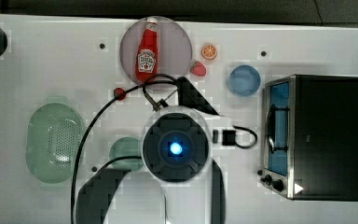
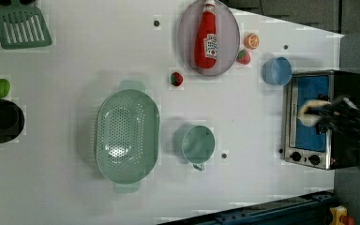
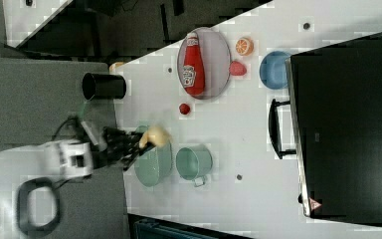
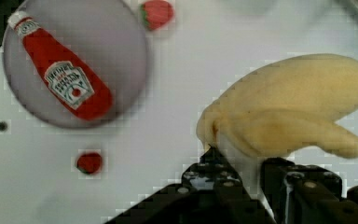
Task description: Pick banana from table and place on oven.
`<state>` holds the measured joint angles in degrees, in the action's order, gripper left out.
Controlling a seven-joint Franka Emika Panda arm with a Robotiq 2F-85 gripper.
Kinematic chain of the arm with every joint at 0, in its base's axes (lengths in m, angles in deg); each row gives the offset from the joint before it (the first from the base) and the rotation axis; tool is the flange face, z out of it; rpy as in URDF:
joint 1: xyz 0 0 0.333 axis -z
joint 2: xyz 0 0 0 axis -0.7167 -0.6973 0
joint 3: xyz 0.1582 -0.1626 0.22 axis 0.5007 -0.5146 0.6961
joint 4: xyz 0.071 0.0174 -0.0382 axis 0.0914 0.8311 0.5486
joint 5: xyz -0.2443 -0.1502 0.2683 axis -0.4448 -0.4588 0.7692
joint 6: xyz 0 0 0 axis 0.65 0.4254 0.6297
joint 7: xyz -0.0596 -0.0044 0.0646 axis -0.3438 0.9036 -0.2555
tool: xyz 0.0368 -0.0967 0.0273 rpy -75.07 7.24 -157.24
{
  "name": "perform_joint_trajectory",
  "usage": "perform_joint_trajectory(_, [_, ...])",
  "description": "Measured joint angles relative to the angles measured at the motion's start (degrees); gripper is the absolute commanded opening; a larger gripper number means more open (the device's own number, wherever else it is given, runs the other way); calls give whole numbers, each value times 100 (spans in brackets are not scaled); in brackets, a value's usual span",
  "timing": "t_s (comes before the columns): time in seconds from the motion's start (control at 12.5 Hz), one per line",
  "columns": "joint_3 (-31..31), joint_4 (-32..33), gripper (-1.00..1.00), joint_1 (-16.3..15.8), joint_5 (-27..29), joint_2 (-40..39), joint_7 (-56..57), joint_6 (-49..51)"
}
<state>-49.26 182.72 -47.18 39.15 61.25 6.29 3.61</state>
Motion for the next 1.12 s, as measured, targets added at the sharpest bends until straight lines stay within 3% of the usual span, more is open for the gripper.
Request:
perform_joint_trajectory(0.16, [-313, -492, -51, -60, 47, 236, 0, 593])
perform_joint_trajectory(0.48, [-1090, -1382, -51, -20, 17, -120, 513, 985])
perform_joint_trajectory(0.8, [-2070, -1265, -51, 68, -76, -634, 1810, 857])
perform_joint_trajectory(1.12, [-3207, -1164, -51, 162, 37, -1592, 3653, -124])
